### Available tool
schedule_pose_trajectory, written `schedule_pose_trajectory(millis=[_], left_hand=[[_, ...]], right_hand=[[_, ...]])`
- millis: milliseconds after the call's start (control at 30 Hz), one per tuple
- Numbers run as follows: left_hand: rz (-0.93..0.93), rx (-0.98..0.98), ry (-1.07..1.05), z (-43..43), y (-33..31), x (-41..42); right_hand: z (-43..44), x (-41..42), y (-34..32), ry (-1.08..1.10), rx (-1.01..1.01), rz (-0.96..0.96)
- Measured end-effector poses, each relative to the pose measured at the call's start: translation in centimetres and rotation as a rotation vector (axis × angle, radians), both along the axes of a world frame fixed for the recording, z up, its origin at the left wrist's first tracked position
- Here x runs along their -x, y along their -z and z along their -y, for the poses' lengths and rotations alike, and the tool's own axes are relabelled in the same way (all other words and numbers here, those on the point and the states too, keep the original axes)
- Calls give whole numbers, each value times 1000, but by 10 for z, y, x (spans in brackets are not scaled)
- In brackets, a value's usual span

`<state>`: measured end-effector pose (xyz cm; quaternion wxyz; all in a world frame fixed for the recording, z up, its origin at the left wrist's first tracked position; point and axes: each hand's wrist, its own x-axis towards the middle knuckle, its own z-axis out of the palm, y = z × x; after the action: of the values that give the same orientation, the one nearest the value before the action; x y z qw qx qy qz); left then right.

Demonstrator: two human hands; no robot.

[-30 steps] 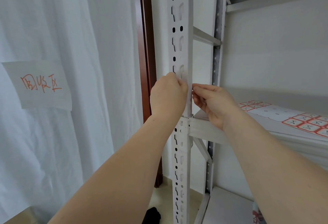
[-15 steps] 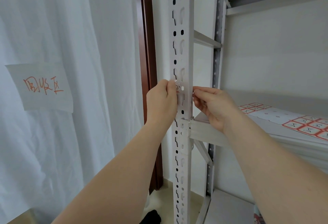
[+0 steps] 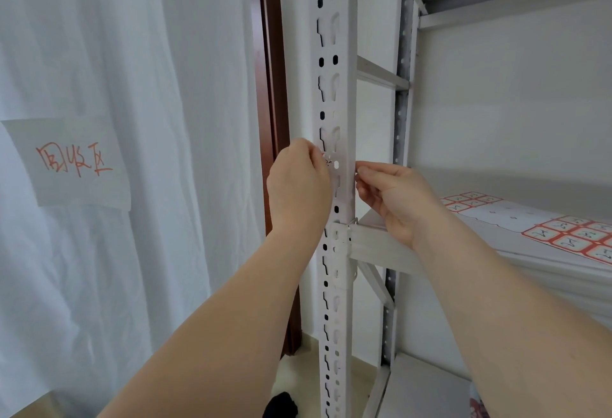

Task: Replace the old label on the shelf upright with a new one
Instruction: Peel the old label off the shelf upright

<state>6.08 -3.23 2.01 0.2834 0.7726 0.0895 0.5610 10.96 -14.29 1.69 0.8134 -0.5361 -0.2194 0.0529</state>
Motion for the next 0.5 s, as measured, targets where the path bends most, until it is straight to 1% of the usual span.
schedule_pose_trajectory(millis=[300, 500], left_hand=[[-148, -179, -28, 2, -3, 0], [-206, -220, -39, 2, -5, 2]], right_hand=[[0, 0, 0, -3, -15, -1], [0, 2, 0, 0, -16, -2]])
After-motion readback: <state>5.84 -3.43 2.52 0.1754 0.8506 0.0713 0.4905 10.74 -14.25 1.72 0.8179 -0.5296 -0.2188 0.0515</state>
